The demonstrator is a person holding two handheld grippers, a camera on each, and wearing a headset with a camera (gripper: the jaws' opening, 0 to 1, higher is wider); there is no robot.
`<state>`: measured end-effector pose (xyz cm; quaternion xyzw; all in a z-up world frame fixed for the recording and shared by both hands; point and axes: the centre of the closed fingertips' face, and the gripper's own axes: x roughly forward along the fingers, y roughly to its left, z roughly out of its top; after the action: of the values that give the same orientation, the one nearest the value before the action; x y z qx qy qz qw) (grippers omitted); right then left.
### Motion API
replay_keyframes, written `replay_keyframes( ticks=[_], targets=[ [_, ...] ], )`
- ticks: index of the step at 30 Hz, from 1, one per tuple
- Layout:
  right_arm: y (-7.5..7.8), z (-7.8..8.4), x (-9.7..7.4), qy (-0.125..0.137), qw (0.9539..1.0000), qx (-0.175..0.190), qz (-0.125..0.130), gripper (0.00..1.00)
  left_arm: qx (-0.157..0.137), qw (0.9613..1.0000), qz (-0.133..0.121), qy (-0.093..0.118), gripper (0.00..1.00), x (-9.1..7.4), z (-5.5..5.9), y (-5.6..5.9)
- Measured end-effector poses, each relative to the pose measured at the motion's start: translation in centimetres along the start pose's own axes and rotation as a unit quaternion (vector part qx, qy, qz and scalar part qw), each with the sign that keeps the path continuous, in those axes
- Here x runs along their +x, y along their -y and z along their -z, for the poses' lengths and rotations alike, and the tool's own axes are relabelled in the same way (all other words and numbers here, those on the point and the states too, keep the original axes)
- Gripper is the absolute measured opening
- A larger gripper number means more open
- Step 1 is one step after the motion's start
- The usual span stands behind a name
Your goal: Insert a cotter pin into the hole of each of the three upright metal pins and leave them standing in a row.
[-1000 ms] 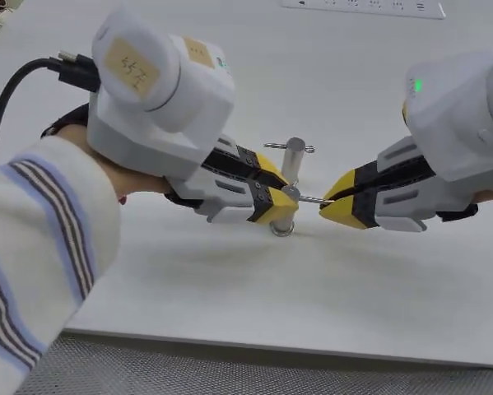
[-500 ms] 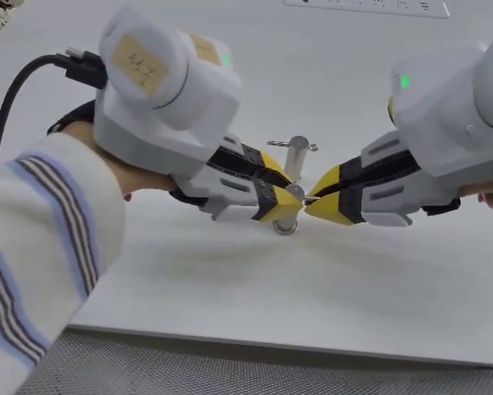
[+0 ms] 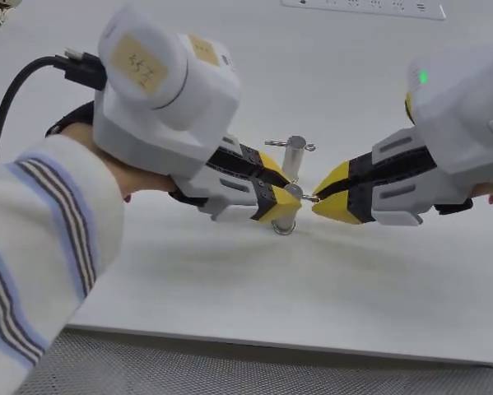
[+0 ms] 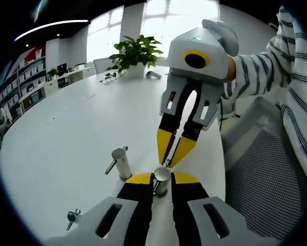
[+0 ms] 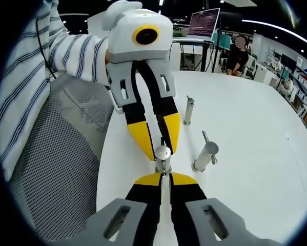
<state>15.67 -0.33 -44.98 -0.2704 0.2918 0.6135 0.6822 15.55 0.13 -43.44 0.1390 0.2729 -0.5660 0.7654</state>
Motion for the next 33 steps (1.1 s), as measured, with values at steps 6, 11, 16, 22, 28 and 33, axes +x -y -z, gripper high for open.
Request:
replay_keyframes(
  ticks=[6,11,16,22,28,33],
  targets=[
    [0.00,0.04,0.09,0.001,1.0000,0.003,-0.003,0.00,-0.004,1.0000,-0.003,0.002,0.10,-0.02,0.05,-0.21],
    [-0.06,-0.14,0.12,0.004,1.0000,0.000,-0.004,0.00,-0.007,1.0000,-0.005,0.003,0.10,-0.01,0.07,-0.31],
    [-0.07,-0.28,0.20,0.004,1.0000,-0.003,-0.004,0.00,-0.008,1.0000,-0.005,0.003,0.10,0.05,0.11,-0.42],
    [-0.34,-0.39,0.37,0.000,0.9999,-0.009,-0.010,0.00,-0.008,1.0000,-0.005,0.003,0.10,0.07,0.16,-0.43],
    [-0.32,-0.33,0.27,-0.002,0.9999,-0.010,-0.011,0.00,-0.008,0.9999,-0.006,0.005,0.10,0.08,0.20,-0.47],
    [-0.20,-0.31,0.28,-0.004,0.9999,-0.011,-0.009,0.00,-0.017,0.9998,-0.006,0.005,0.10,0.13,0.14,-0.34]
  ],
)
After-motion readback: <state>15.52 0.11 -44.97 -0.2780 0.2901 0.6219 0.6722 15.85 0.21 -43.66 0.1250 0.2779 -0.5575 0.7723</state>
